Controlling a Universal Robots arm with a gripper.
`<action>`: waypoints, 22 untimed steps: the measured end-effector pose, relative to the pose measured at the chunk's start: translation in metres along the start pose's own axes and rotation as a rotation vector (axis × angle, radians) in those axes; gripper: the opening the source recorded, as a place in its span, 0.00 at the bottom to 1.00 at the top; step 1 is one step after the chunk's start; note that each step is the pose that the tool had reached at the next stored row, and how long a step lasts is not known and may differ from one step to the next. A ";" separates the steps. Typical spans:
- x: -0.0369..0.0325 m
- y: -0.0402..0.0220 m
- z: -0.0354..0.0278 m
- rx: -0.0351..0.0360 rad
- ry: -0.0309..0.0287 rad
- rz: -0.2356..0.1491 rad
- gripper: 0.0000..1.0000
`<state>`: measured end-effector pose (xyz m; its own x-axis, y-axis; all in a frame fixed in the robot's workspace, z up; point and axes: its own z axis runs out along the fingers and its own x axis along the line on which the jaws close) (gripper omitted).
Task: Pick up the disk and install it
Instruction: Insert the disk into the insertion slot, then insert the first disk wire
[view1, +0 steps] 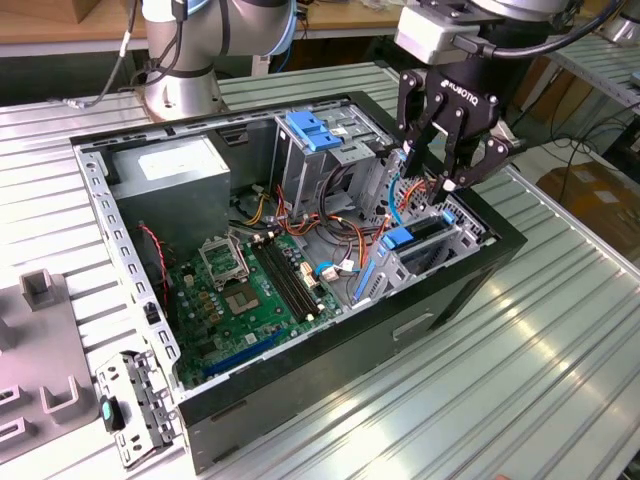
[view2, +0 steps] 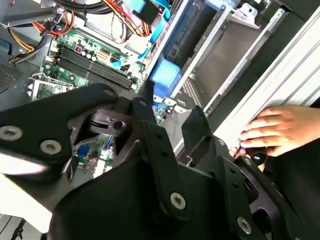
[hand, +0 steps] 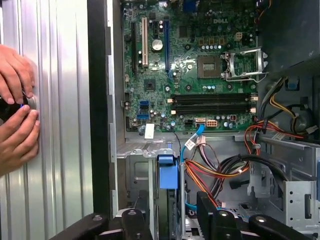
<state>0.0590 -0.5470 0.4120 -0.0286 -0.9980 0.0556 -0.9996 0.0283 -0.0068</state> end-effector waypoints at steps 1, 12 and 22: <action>0.0000 0.0000 0.0001 0.0001 -0.0003 0.000 0.51; -0.0011 0.0001 0.0238 0.0001 -0.0004 0.000 0.11; -0.0014 0.0001 0.0322 0.0001 -0.0003 0.000 0.11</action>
<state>0.0590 -0.5473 0.3798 -0.0287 -0.9981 0.0552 -0.9996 0.0283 -0.0069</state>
